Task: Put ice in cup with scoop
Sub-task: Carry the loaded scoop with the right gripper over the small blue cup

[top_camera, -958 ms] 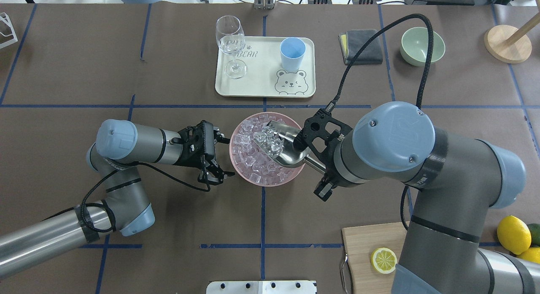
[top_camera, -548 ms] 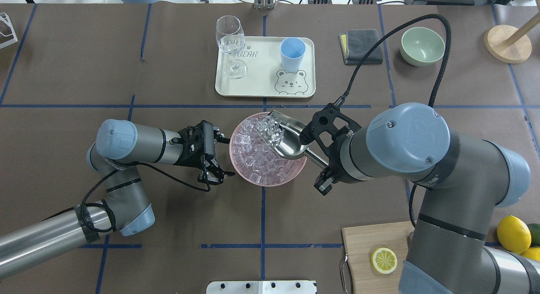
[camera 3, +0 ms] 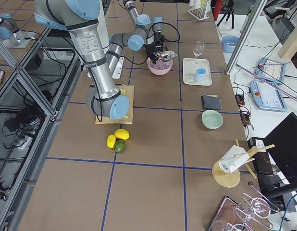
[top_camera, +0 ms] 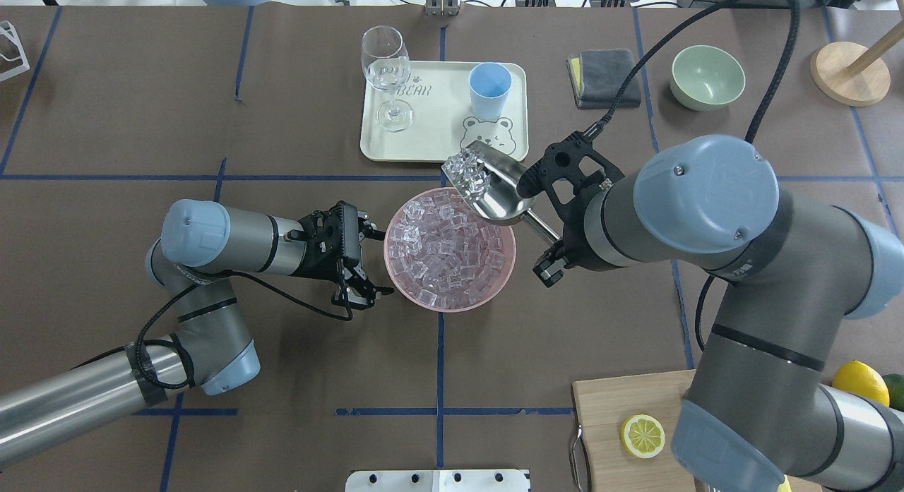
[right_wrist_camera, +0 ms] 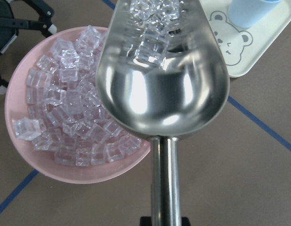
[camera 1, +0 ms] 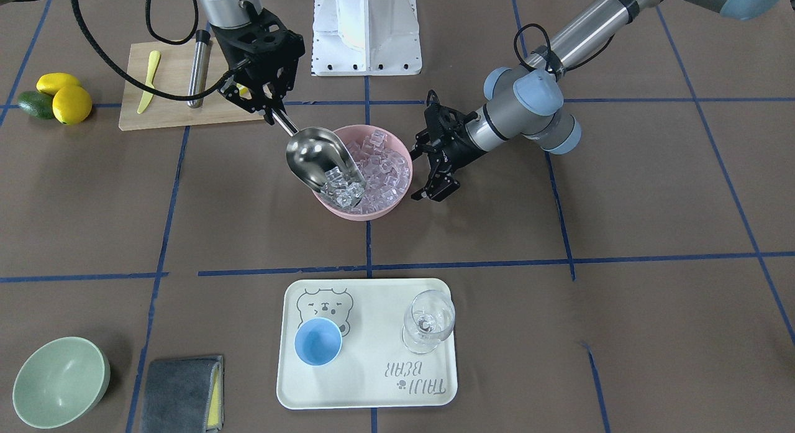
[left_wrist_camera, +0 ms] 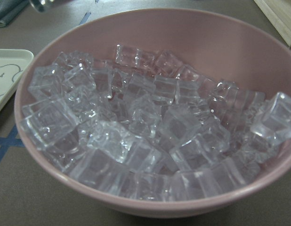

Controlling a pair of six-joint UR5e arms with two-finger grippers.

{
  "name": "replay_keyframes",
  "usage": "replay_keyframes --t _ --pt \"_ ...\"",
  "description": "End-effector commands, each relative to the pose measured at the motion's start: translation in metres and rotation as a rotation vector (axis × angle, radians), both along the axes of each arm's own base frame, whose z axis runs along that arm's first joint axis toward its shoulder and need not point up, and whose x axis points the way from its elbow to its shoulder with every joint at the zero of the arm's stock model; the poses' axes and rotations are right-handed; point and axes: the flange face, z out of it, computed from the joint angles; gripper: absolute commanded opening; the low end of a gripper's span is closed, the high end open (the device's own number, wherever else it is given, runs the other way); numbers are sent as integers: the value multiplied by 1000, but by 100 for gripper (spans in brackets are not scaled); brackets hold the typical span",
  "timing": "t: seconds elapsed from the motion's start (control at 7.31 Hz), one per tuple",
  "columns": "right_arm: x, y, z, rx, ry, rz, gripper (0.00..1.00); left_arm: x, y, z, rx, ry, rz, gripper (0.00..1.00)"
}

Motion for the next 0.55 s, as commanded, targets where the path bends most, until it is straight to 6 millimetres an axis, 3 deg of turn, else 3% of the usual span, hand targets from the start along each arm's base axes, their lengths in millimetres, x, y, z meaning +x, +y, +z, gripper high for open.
replay_keyframes --t 0.0,0.41 --pt "23 -38 9 -43 15 95 0 0 0 0 0 0 0 100" --pt "37 -127 26 -146 58 122 0 0 0 -1 1 2 0 100"
